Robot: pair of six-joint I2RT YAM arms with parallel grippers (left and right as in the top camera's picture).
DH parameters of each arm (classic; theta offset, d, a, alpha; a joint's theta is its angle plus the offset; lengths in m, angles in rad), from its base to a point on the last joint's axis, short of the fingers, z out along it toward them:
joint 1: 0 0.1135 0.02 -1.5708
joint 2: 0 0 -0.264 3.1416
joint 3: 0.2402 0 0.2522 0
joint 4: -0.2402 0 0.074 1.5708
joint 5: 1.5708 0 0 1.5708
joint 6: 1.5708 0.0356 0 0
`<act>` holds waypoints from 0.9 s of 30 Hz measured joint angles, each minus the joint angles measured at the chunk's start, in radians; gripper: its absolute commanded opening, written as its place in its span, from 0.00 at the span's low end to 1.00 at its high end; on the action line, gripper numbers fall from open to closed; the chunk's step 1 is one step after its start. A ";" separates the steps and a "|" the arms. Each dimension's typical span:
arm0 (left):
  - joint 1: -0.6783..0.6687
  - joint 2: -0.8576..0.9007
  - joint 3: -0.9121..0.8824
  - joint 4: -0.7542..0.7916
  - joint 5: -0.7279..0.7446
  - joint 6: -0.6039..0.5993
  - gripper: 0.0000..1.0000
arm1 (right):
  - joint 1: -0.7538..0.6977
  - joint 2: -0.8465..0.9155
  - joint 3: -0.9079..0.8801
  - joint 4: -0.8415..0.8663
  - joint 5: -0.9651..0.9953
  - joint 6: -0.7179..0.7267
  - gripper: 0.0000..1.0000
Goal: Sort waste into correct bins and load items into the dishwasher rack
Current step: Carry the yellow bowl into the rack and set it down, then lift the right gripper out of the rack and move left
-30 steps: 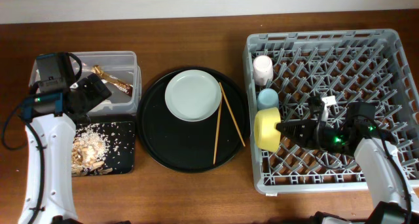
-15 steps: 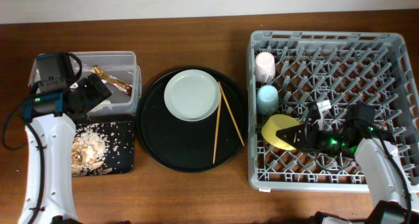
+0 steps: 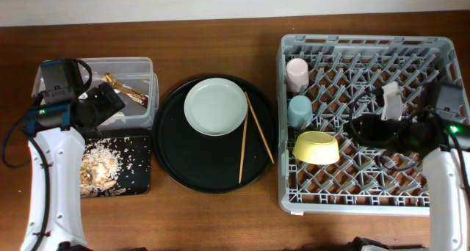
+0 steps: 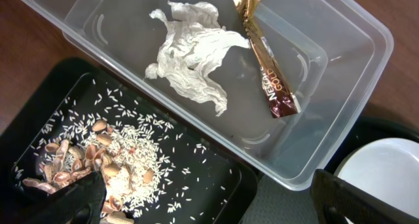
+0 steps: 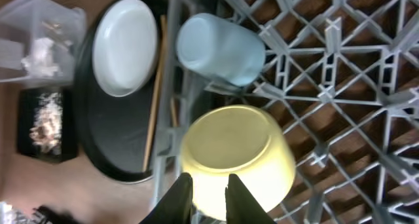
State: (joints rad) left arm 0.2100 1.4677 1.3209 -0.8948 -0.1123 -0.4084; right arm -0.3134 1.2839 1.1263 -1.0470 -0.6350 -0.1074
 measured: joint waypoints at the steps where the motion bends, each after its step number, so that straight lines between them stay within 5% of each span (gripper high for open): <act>1: 0.000 0.000 0.000 0.000 0.000 0.000 0.99 | 0.017 0.021 -0.002 0.013 0.014 0.003 0.20; 10: 0.000 0.000 0.000 0.000 0.000 0.000 0.99 | 0.290 0.147 -0.015 -0.037 0.185 0.027 0.21; 19: 0.000 0.000 0.000 0.000 0.000 0.000 0.99 | 0.296 0.140 -0.005 -0.167 0.252 0.056 0.20; 27: 0.000 0.000 0.000 0.000 0.000 0.000 0.99 | 0.296 0.159 0.055 0.025 0.253 0.059 0.16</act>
State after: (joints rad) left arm 0.2100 1.4677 1.3209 -0.8948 -0.1120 -0.4084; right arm -0.0177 1.4429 1.1812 -1.0222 -0.3817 -0.0486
